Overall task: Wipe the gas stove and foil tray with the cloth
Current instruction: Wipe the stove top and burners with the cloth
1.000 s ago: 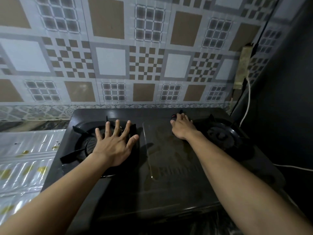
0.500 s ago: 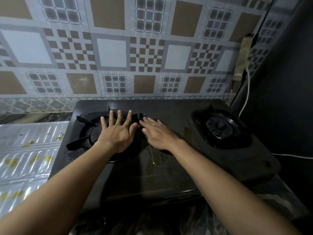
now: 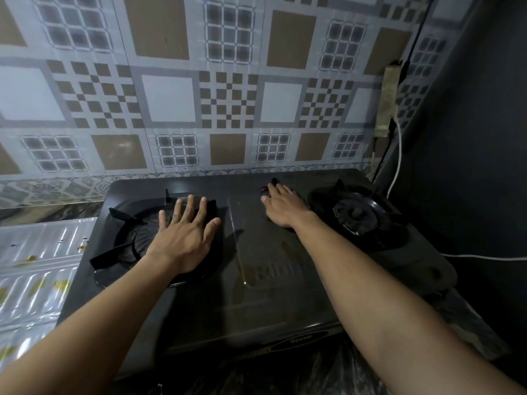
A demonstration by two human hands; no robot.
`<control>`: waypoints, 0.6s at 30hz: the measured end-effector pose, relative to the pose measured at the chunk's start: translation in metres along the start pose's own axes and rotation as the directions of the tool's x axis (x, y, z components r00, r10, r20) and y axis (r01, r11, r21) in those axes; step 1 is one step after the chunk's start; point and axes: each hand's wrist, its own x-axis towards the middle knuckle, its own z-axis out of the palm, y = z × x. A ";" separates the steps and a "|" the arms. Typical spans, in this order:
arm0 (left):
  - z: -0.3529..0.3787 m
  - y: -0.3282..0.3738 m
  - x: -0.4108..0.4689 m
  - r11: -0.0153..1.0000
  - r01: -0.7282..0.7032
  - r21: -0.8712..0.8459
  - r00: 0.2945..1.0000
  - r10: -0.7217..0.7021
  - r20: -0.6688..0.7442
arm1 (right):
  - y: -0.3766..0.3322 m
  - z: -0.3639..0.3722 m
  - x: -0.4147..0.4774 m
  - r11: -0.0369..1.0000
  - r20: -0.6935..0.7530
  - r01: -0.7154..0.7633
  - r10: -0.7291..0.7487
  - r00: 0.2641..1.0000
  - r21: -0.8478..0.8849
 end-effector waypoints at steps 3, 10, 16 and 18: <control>-0.003 -0.002 0.006 1.000 0.008 0.000 1.000 -0.008 0.000 | 0.011 -0.004 0.012 0.993 -0.006 -0.120 0.120 0.993 -0.013; 0.006 -0.011 -0.019 1.000 -0.016 -0.017 1.000 0.017 0.023 | -0.004 0.028 -0.064 0.971 -0.023 -0.217 0.220 0.975 0.099; 0.000 -0.002 0.002 0.999 -0.014 -0.037 1.000 0.014 -0.001 | 0.017 0.030 -0.080 0.981 -0.107 -0.155 0.167 0.980 0.113; -0.002 0.003 0.006 0.999 -0.031 -0.044 0.999 0.031 -0.008 | 0.012 0.028 -0.083 0.989 -0.131 -0.124 0.135 0.982 0.083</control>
